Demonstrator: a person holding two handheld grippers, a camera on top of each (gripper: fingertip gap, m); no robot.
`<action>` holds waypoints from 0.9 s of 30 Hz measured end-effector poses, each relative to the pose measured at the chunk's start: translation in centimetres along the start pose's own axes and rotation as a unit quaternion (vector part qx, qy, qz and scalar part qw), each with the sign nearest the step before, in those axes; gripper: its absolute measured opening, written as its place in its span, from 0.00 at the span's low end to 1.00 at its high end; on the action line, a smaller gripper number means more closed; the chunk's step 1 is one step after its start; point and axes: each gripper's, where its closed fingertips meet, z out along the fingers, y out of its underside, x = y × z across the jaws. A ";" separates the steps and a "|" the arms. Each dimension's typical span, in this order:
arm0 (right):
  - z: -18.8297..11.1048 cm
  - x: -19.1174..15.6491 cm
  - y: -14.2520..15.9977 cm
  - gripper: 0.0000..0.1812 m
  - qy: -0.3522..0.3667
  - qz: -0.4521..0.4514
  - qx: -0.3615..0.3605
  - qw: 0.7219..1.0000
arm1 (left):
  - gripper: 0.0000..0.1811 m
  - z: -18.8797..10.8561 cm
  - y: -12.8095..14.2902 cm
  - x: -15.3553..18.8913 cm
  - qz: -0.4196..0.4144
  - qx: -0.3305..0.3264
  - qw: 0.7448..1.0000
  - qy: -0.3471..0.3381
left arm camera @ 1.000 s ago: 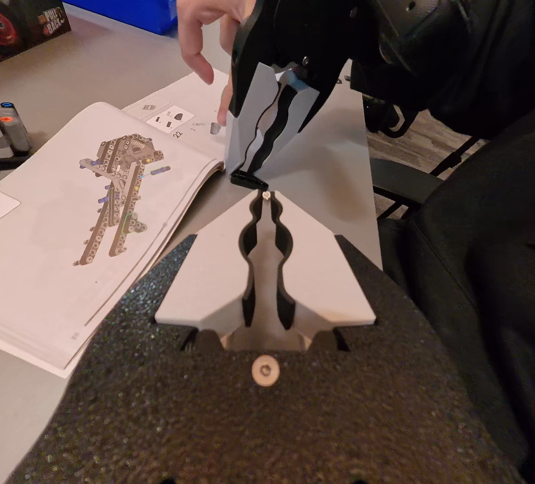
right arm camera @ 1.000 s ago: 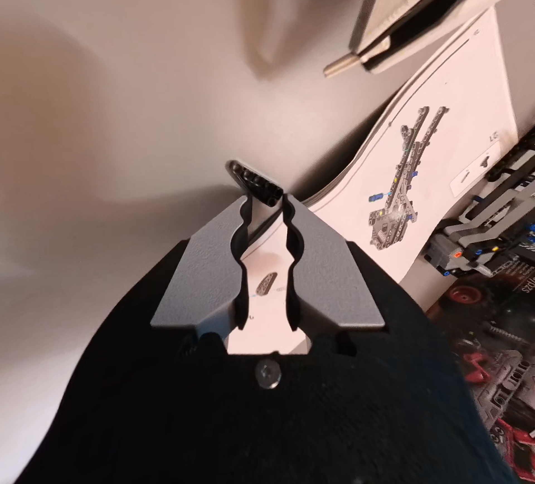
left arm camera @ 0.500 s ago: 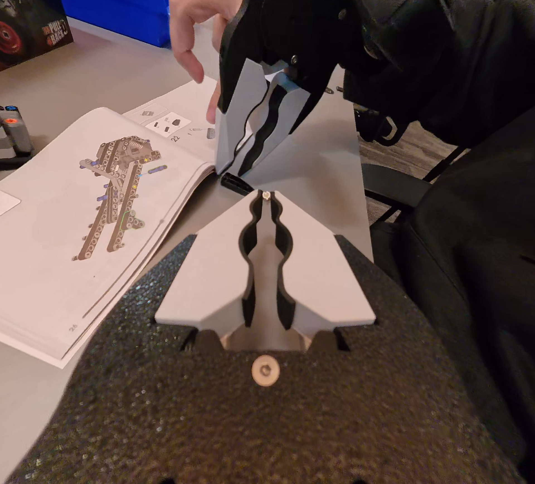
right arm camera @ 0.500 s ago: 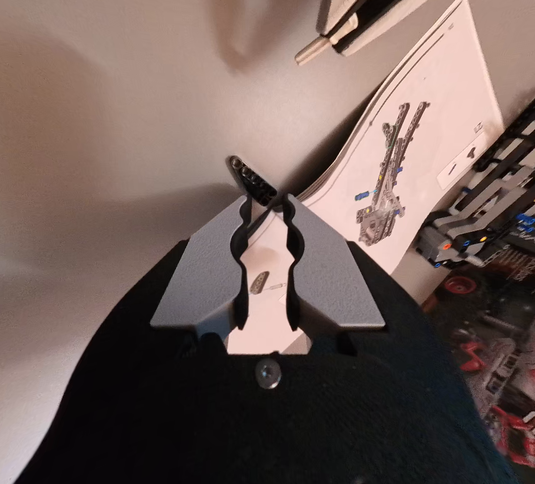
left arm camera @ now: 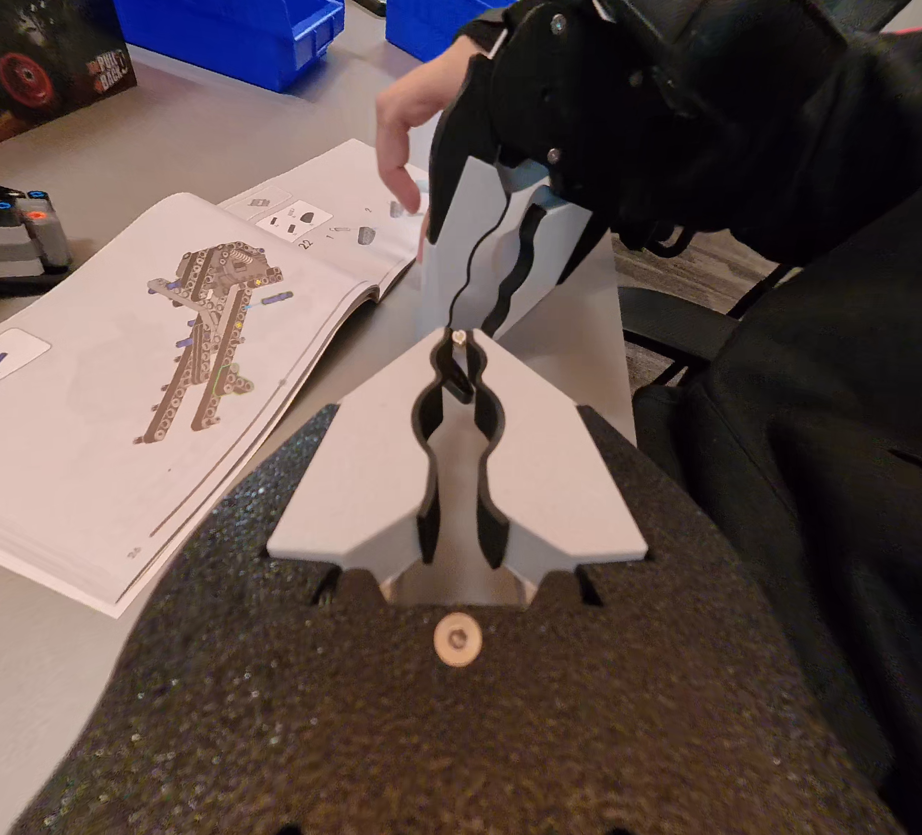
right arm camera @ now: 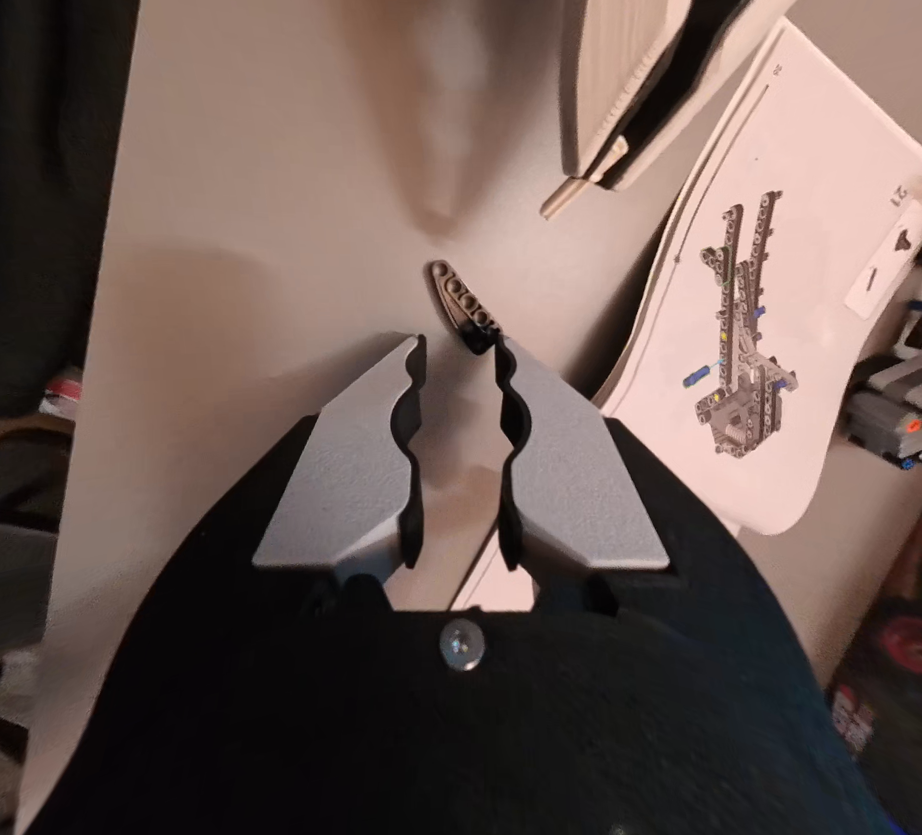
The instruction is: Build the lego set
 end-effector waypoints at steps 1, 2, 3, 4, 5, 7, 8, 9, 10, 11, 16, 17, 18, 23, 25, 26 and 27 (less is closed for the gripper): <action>-0.2 0.1 -0.2 0.16 0.010 0.008 0.005 1.000 | 0.01 -0.1 0.0 0.0 -0.001 0.002 1.000 -0.001; -0.5 0.3 -0.4 0.18 0.016 0.015 0.014 1.000 | 0.01 -0.1 0.0 0.0 -0.001 0.003 1.000 -0.001; -0.7 0.4 -0.6 0.17 0.015 0.019 0.022 0.999 | 0.02 -0.2 0.0 0.0 -0.001 0.004 1.000 -0.001; -0.8 0.7 -0.6 0.18 0.016 0.014 0.026 0.999 | 0.02 -0.2 0.0 0.0 -0.002 0.004 1.000 -0.001; -0.7 0.9 -0.3 0.18 0.014 0.004 0.023 1.000 | 0.02 -0.1 0.0 0.0 -0.003 0.003 1.000 0.000; -0.2 1.0 0.1 0.15 -0.004 -0.023 0.015 1.000 | 0.01 0.0 0.0 0.1 -0.004 0.002 1.000 0.001; 0.0 0.8 0.1 0.14 -0.017 -0.042 0.017 0.999 | 0.02 0.0 0.0 0.1 -0.002 0.001 1.000 0.001; 0.3 0.7 0.2 0.11 -0.031 -0.057 0.016 0.998 | 0.01 -0.1 0.0 0.2 0.000 0.000 1.000 0.000; 0.5 0.7 0.2 0.11 -0.040 -0.072 0.014 0.996 | 0.02 -0.1 0.1 0.2 0.001 -0.001 1.000 -0.001; 0.5 0.9 -0.1 0.11 -0.042 -0.082 0.023 0.996 | 0.02 -0.2 0.1 0.2 0.001 -0.001 1.000 -0.002; 0.7 1.1 -0.2 0.08 -0.036 -0.101 0.026 0.994 | 0.02 -0.6 0.2 0.0 -0.005 0.002 1.000 -0.007; 0.7 1.2 -0.2 0.08 -0.023 -0.101 0.023 0.994 | 0.02 -0.6 0.3 -0.1 -0.007 0.001 1.000 -0.007; 0.6 1.2 -0.2 0.08 -0.005 -0.098 0.018 0.995 | 0.02 -0.5 0.5 -0.1 -0.011 -0.003 1.000 -0.008; -0.4 2.5 -0.2 0.07 0.205 -0.088 -0.002 0.975 | 0.02 0.4 2.7 -1.0 -0.044 -0.069 0.996 -0.041; -1.3 2.8 -0.4 0.07 0.282 -0.061 0.015 0.957 | 0.02 0.8 3.8 -1.3 -0.081 -0.100 0.991 -0.042; -1.3 2.3 0.0 0.07 0.288 -0.044 0.013 0.956 | 0.02 1.0 4.4 -1.1 -0.106 -0.113 0.988 -0.026; -1.3 1.8 0.6 0.07 0.292 -0.026 0.007 0.956 | 0.02 1.2 4.7 -0.9 -0.132 -0.117 0.984 -0.008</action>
